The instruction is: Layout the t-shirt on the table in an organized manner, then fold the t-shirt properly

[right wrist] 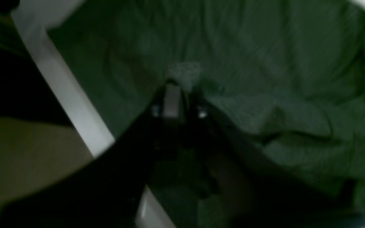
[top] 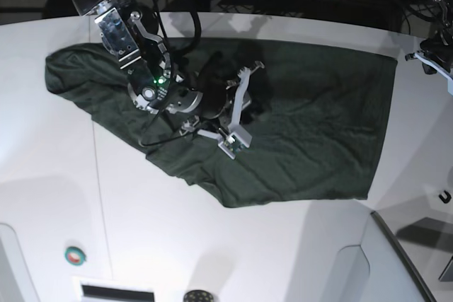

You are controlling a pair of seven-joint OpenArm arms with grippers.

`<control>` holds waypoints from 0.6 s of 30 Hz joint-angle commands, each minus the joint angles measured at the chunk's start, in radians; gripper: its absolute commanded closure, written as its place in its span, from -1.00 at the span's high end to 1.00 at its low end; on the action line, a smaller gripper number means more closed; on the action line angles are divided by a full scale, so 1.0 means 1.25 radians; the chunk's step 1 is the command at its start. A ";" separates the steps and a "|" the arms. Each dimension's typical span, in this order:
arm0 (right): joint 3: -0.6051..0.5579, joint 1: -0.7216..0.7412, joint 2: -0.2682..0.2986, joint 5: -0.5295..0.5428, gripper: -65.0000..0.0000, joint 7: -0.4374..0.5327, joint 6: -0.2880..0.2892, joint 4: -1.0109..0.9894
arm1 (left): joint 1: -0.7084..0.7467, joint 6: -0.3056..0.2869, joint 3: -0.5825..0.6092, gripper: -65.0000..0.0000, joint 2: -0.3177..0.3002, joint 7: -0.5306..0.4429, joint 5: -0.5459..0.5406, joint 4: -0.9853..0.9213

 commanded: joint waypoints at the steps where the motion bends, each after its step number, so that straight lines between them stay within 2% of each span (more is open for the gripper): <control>1: -0.001 0.008 -0.005 0.011 -0.39 0.020 0.004 0.011 | -0.001 0.001 -0.005 -1.00 -0.019 -0.009 -0.007 0.014; 3: -0.001 0.000 0.000 0.011 -0.23 0.014 0.000 0.018 | 0.000 0.001 -0.005 -1.00 -0.019 -0.009 -0.007 0.014; 7: 0.027 -0.015 0.000 0.008 -0.26 -0.047 -0.001 0.071 | 0.000 0.001 -0.006 -1.00 -0.019 -0.009 -0.007 0.014; 10: 0.042 0.005 -0.004 0.004 -0.26 -0.045 -0.004 0.072 | 0.000 0.001 -0.006 -1.00 -0.019 -0.009 -0.007 0.014; 15: 0.050 0.127 -0.021 -0.015 -0.26 -0.023 -0.094 -0.106 | 0.000 0.001 -0.006 -1.00 -0.018 -0.009 -0.007 0.014; 18: 0.139 0.145 -0.036 -0.015 -0.26 0.015 -0.105 -0.192 | 0.000 0.001 -0.006 -1.00 -0.015 -0.009 -0.007 0.014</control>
